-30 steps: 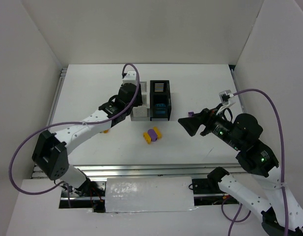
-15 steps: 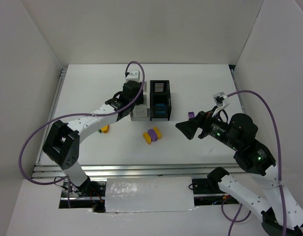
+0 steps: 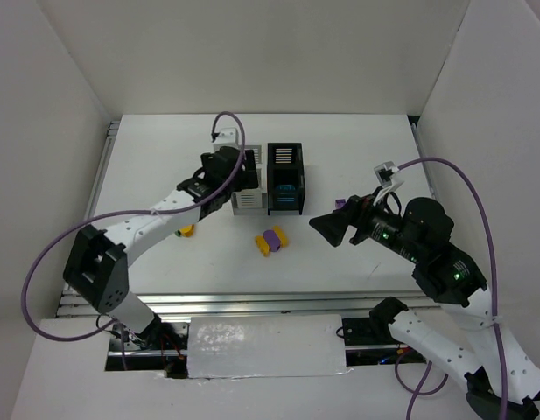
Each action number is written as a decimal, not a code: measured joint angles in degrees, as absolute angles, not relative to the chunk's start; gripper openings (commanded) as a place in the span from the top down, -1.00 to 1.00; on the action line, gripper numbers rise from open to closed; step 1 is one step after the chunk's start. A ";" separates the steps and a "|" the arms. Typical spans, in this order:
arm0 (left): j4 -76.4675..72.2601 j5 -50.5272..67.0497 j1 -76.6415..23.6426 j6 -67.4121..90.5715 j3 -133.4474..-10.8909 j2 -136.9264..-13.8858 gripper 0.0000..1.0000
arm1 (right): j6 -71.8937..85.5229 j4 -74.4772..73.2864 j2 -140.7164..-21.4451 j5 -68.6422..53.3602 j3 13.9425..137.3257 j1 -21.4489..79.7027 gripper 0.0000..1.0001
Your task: Sort the legos into containers by color
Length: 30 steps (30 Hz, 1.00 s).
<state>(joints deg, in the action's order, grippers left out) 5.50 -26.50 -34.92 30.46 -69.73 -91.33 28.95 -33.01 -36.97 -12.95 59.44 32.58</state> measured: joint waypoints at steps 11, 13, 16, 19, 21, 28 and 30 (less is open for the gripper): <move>34.65 -33.87 -14.22 47.83 -68.29 -70.83 -0.99 | 28.95 -31.55 -39.03 -15.44 57.45 32.60 -0.99; 36.69 -33.04 -10.44 48.69 -65.06 -69.30 -0.99 | 28.97 -30.57 -39.75 -16.34 57.23 32.60 -0.99; 38.37 -30.94 -6.17 49.67 -61.47 -72.16 -0.98 | 29.21 -29.36 -40.36 -17.63 56.29 32.60 -0.99; 38.83 -29.30 -3.88 50.54 -58.83 -77.60 -0.94 | 29.56 -28.23 -40.49 -18.87 54.81 32.60 -1.00; 38.59 -28.14 -3.14 51.66 -56.77 -80.25 -0.89 | 29.63 -27.77 -40.69 -19.40 53.78 32.60 -0.99; 35.73 -25.19 -2.52 54.33 -54.13 -84.53 -0.88 | 29.78 -27.33 -40.62 -20.64 52.80 32.60 -0.99; 34.20 -24.71 -2.15 54.41 -55.11 -87.26 -0.87 | 29.78 -27.16 -40.62 -20.71 52.80 32.60 -0.99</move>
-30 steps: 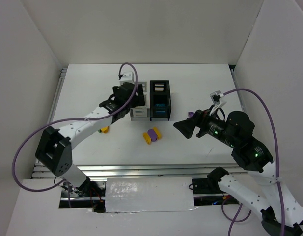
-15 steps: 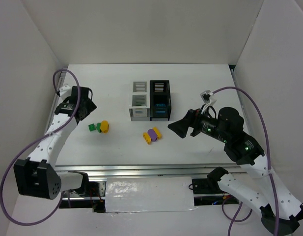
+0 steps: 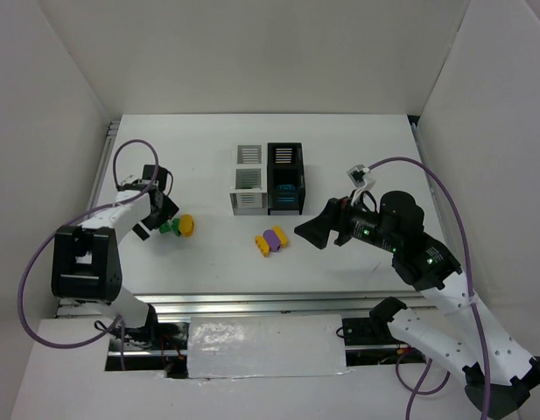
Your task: Sort the legos into containers by color
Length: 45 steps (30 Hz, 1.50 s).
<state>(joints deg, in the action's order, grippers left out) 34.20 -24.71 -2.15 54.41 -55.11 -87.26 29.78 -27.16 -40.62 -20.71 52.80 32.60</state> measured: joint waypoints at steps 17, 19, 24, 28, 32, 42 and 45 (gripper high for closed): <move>27.88 -23.27 -1.67 57.60 -54.89 -94.30 -0.21 | 29.71 -26.52 -41.45 -21.52 51.94 32.60 -0.99; 27.57 -23.24 -1.61 57.39 -53.63 -94.30 -0.20 | 29.74 -26.50 -41.87 -21.65 51.94 32.60 -0.99; 26.39 -23.09 -0.93 57.21 -53.25 -94.30 0.31 | 29.71 -26.48 -42.35 -21.71 51.94 32.60 -0.99; 25.74 -22.74 -0.49 56.99 -53.12 -94.15 0.95 | 29.71 -26.33 -42.35 -21.71 51.94 32.60 -0.99; 26.11 -21.71 -0.45 56.90 -52.80 -92.73 1.00 | 29.71 -26.20 -42.37 -21.71 51.94 32.60 -0.99; 23.94 -15.20 -6.52 49.39 -56.12 -68.31 0.90 | 29.74 -26.24 -41.78 -20.16 51.94 32.60 -0.99; 19.31 -9.91 -11.16 46.50 -61.82 -68.55 0.95 | 30.06 -26.24 -41.12 -19.20 51.94 32.60 -0.99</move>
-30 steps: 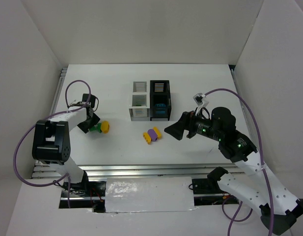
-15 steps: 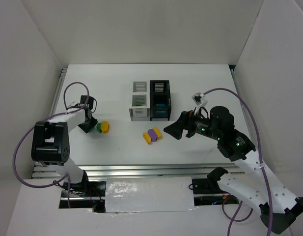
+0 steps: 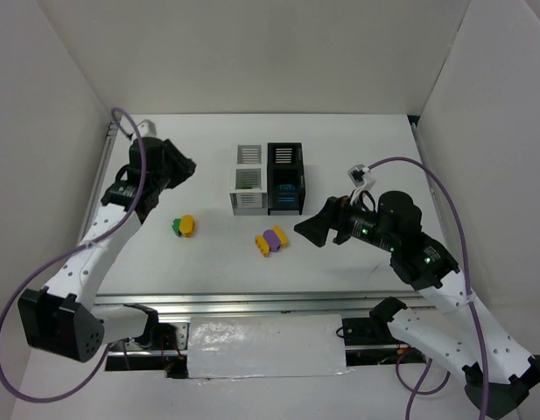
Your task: Sort the legos into containers by color
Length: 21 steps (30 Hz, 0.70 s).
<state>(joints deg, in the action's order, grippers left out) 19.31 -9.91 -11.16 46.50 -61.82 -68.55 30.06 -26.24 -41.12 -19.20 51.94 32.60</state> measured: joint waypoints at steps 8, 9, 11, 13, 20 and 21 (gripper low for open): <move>13.37 -5.76 -25.41 40.36 -76.47 -84.99 0.85 | 31.07 -26.35 -40.23 -17.87 51.94 32.60 -0.99; 13.32 -5.76 -26.70 40.10 -76.97 -86.67 0.83 | 31.09 -26.37 -40.10 -17.78 51.94 32.60 -0.99; 13.23 -5.76 -28.58 39.09 -77.28 -89.45 0.72 | 31.11 -26.44 -39.88 -17.76 51.94 32.60 -0.99; 13.37 -5.91 -29.61 38.74 -77.28 -91.57 0.66 | 31.11 -26.46 -39.70 -17.76 51.94 32.60 -0.99; 14.20 -7.99 -30.15 37.30 -78.02 -95.33 -0.03 | 31.07 -26.57 -39.66 -17.78 51.94 32.60 -0.99; 14.22 -8.38 -30.15 37.26 -78.35 -95.61 -0.20 | 31.07 -26.57 -39.66 -17.78 51.94 32.60 -0.99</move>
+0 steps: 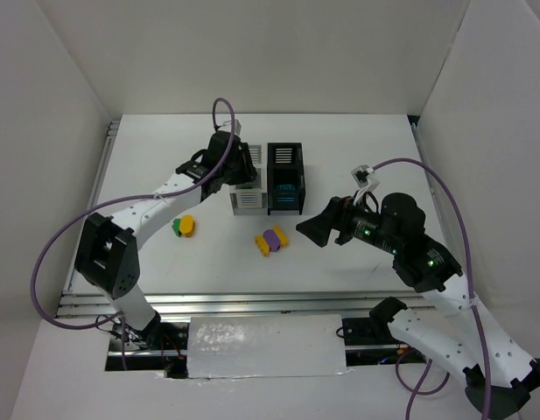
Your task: Sort the legos into containers by color
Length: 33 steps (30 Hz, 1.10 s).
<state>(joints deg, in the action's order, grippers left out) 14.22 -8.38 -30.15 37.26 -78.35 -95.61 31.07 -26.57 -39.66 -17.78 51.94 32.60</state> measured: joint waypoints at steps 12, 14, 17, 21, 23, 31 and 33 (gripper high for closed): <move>15.88 -14.09 -30.13 37.60 -78.65 -94.41 -0.99 | 31.03 -26.59 -40.27 -17.82 51.94 32.60 -0.99; 18.68 -17.10 -30.17 37.82 -78.26 -91.26 -0.99 | 30.98 -26.59 -40.40 -17.82 51.94 32.60 -0.99; 23.51 -24.73 -30.20 39.13 -74.91 -81.67 -0.99 | 30.59 -26.63 -40.71 -17.87 51.94 32.60 -0.99; 26.79 -33.43 -29.47 39.27 -66.06 -66.63 -0.99 | 30.39 -26.33 -41.30 -18.39 51.68 32.60 -0.99; 28.58 -36.58 -28.95 39.51 -61.52 -62.43 -0.99 | 30.39 -25.93 -41.58 -19.07 50.89 32.64 -0.99; 31.40 -38.59 -24.53 43.16 -50.65 -75.18 -0.99 | 30.61 -23.94 -44.97 -22.22 48.58 32.82 -0.99; 29.67 -38.39 -23.57 42.96 -48.23 -78.04 -0.99 | 30.63 -23.62 -44.97 -22.59 48.29 32.88 -0.99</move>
<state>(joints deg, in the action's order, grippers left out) 29.67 -38.39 -23.57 42.96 -48.23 -78.04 30.63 -23.62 -44.97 -22.59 48.29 32.88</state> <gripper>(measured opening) 0.994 0.996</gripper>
